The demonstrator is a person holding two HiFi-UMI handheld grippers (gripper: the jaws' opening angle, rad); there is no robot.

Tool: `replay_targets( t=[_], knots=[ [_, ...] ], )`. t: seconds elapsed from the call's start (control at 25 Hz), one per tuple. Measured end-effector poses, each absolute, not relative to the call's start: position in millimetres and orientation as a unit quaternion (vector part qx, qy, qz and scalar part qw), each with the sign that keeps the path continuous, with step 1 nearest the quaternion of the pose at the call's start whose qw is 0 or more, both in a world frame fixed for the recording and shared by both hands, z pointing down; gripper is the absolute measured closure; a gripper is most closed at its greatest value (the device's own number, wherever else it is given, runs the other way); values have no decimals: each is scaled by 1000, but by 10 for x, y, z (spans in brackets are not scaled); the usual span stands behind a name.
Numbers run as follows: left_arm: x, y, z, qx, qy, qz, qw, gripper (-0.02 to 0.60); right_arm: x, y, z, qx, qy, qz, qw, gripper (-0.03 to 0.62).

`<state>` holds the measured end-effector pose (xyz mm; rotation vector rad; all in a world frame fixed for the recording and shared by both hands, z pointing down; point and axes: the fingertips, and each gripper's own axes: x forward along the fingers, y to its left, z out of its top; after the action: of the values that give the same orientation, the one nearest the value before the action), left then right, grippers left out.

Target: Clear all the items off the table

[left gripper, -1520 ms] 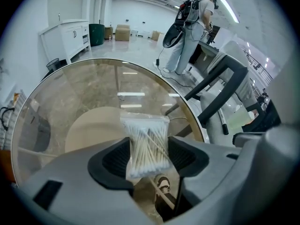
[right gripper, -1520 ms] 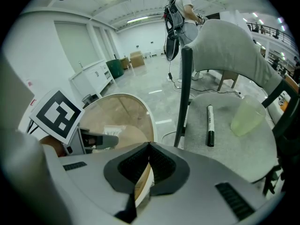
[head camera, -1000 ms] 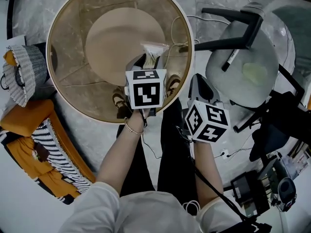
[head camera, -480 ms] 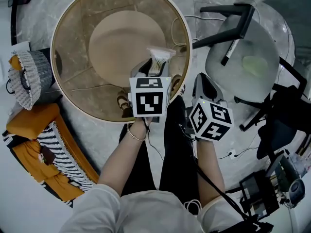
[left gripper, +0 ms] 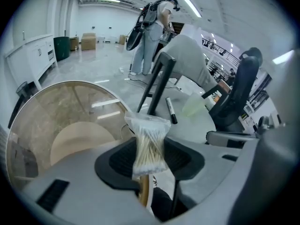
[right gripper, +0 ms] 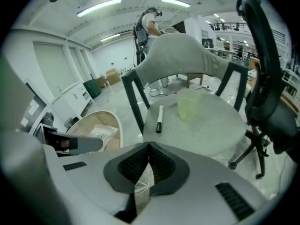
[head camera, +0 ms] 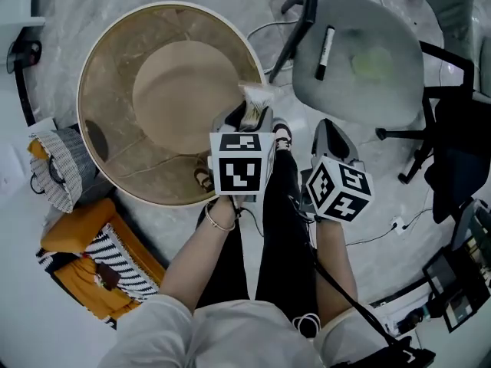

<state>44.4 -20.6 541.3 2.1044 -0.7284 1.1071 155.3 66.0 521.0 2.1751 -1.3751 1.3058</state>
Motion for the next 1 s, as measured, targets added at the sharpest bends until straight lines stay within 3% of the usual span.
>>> replay_targets(
  t=[0.6, 1.0],
  knots=[
    [2157, 997, 5304, 849, -114, 450, 254, 402, 2840, 2195, 5231, 832, -310, 458, 43, 571],
    [3338, 1054, 5339, 865, -82, 441, 224, 402, 3691, 2112, 5317, 840, -304, 448, 26, 571]
  ],
)
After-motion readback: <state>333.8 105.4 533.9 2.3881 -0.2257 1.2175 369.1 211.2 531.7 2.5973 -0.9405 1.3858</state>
